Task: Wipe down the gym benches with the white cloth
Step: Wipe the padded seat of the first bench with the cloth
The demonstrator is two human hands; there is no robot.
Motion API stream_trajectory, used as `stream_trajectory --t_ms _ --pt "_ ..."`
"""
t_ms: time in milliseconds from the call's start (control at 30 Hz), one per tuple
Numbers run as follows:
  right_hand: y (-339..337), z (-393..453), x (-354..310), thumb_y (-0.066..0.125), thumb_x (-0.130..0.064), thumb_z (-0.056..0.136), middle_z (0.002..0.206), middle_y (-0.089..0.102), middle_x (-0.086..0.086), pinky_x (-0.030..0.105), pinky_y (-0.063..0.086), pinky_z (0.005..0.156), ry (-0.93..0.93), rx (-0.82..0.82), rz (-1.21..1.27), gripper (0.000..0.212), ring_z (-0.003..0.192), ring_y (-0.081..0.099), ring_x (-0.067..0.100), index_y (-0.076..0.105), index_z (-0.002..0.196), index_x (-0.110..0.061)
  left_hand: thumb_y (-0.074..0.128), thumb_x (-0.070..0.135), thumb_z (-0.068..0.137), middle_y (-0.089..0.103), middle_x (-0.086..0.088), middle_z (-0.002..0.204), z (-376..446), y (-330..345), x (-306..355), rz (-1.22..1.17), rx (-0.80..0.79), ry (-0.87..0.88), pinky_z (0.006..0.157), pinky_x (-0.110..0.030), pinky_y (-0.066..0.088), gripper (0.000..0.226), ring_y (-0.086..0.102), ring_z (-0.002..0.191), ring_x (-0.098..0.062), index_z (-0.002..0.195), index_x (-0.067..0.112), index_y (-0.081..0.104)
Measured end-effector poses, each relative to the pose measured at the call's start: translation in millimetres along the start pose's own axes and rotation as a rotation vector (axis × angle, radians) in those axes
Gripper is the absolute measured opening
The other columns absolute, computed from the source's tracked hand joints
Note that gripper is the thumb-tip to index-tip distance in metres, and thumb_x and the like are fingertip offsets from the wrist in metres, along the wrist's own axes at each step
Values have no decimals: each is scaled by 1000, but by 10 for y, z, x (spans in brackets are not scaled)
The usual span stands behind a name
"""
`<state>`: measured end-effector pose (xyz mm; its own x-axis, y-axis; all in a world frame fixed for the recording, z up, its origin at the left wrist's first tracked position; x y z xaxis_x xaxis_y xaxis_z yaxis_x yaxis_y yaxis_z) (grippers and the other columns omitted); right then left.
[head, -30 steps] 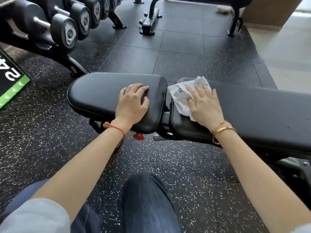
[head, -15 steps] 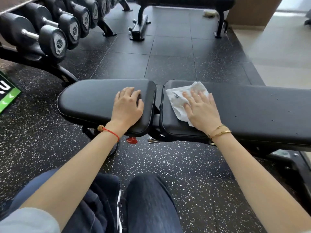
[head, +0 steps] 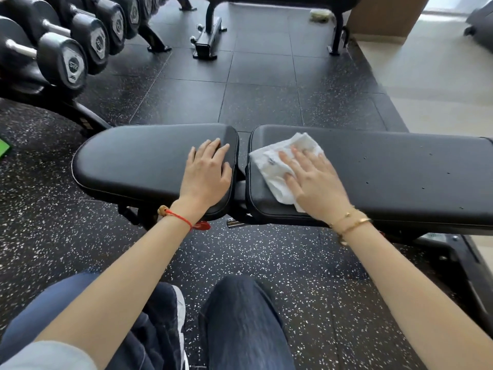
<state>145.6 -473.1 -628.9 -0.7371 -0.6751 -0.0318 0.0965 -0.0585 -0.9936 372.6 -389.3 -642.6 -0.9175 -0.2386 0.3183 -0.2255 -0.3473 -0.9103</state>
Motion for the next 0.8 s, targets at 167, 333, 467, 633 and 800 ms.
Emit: stream_trajectory --t_ms 167,333,467,633,800 --pt "-58 443 423 27 -34 104 160 25 11 45 12 118 233 -41 -88 52 148 20 23 24 155 -21 46 22 95 40 -5 154 -6 8 3 -17 40 -7 122 -46 16 48 29 145 -22 143 17 47" --pt "22 561 -258 24 -39 104 162 19 10 43 6 119 56 -40 -12 54 149 15 28 17 156 -25 49 21 93 45 -4 150 -4 5 -8 -31 63 -6 121 -45 19 47 34 142 -23 140 18 51" --pt "0 98 -314 22 -41 104 163 17 4 37 -1 120 -44 -33 52 54 150 11 24 12 156 -31 49 22 93 45 -3 150 -6 0 -20 -26 66 -5 121 -44 19 46 34 143 -22 140 20 51" --pt "-35 142 188 23 -33 105 163 13 11 40 0 119 90 -61 -4 53 150 10 29 15 156 -19 49 22 93 45 -4 150 -3 3 0 -9 65 -7 120 -45 20 47 34 142 -23 139 18 51" --pt "40 795 -197 24 -37 105 163 9 14 46 5 121 143 -90 68 56 150 8 32 11 157 -18 50 23 92 46 -5 149 -2 0 29 24 67 -11 119 -45 21 47 35 141 -24 138 16 52"
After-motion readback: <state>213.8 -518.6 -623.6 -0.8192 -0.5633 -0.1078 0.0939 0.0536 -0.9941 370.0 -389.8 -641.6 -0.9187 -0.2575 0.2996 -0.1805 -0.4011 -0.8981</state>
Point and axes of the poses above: each hand's wrist, its own z-axis towards the middle knuckle, its own y-axis out of the palm, x = y × z, the point moved 1 cm from there along z, towards the middle knuckle
